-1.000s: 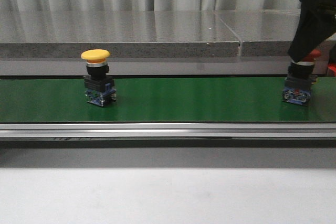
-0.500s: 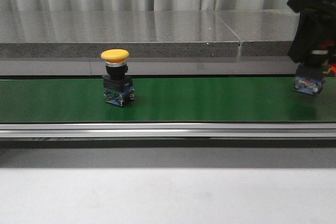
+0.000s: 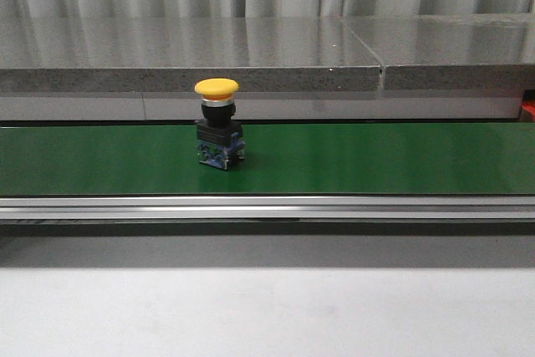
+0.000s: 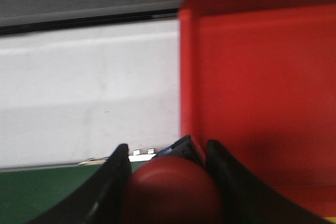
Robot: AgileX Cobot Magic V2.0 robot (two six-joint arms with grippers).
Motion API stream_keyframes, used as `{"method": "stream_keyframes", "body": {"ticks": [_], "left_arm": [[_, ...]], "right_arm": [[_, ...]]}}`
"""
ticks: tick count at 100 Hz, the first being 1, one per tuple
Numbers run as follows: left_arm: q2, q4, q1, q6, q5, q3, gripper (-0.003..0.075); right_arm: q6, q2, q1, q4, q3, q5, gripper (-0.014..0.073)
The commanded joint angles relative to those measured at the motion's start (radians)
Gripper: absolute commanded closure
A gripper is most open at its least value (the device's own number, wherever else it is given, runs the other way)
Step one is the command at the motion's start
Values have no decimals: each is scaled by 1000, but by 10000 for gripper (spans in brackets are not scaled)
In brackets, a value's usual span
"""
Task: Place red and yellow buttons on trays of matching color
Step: 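Grasp the red button with the right gripper and drop it in the red tray, then lower the right gripper onto the yellow button at the belt end, grasp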
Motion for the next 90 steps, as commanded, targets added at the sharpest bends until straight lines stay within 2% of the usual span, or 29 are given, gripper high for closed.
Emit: {"method": "stream_keyframes", "body": {"ticks": [1,17,45,90], "left_arm": [[7,2,-7,0,-72,-27,739],[7,2,-7,0,-72,-27,739],[7,2,-7,0,-72,-27,739],[7,2,-7,0,-72,-27,739]], "right_arm": [[9,12,-53,21,-53,-53,492],[12,96,-109,48,-54,-106,492],[12,203,-103,50,-54,-159,492],[12,253,-103,50,-52,-171,492]]}}
